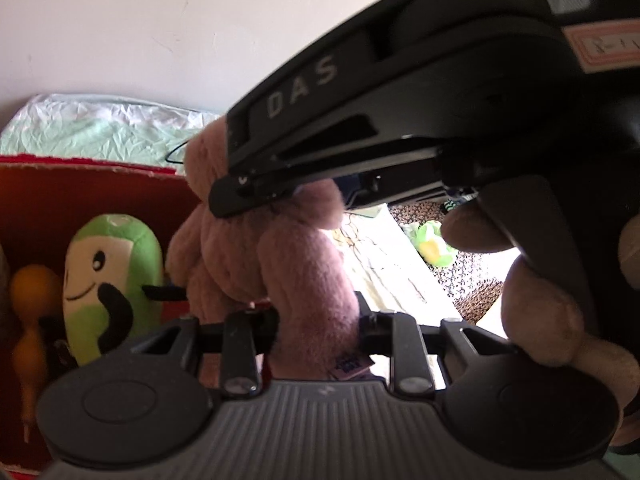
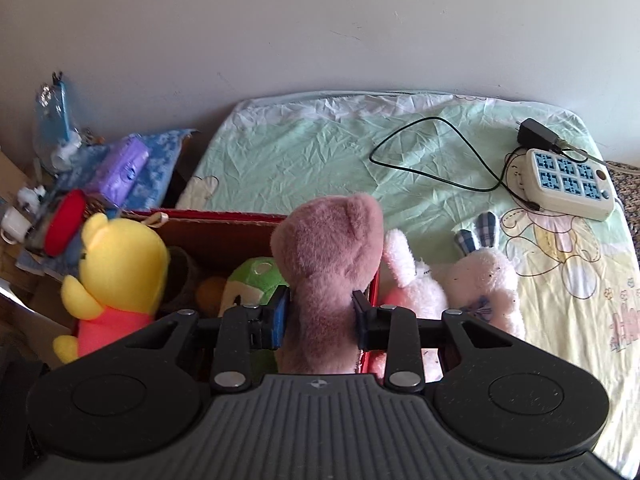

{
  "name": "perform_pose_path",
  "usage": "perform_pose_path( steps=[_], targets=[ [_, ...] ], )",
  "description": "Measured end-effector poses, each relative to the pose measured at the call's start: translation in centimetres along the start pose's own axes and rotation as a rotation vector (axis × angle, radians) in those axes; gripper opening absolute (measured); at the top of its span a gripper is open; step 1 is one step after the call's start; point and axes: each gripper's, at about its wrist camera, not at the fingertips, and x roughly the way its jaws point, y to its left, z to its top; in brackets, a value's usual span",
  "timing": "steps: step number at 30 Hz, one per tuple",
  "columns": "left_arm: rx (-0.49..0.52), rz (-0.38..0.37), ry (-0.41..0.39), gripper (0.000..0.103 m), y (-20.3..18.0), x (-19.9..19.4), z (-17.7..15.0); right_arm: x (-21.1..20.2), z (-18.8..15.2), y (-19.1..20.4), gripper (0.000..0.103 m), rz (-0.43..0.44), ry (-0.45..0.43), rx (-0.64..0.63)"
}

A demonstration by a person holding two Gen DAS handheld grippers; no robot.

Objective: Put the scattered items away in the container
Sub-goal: 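Lift and carry the pink teddy bear with the right gripper over the red box, then lower the teddy bear into the red box and open the right gripper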

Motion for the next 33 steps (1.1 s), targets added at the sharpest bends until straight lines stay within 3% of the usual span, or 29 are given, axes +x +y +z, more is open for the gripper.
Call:
perform_pose_path(
  steps=[8,13,21,33],
  targets=[
    [-0.002,-0.055,-0.027,0.026,-0.4,-0.5,0.1,-1.4,0.2,1.4,0.034,-0.075,-0.018,-0.066],
    [-0.039,-0.069,0.016,0.025,0.6,0.5,-0.2,0.4,0.5,1.5,0.034,-0.103,0.030,-0.078],
    [-0.051,-0.096,0.022,0.025,0.9,0.4,-0.3,0.7,0.8,2.3,0.034,-0.107,0.056,-0.113],
    [-0.100,-0.144,0.033,0.027,2.9,-0.6,-0.1,4.1,2.1,3.9,0.033,-0.121,0.209,-0.227]
  ],
)
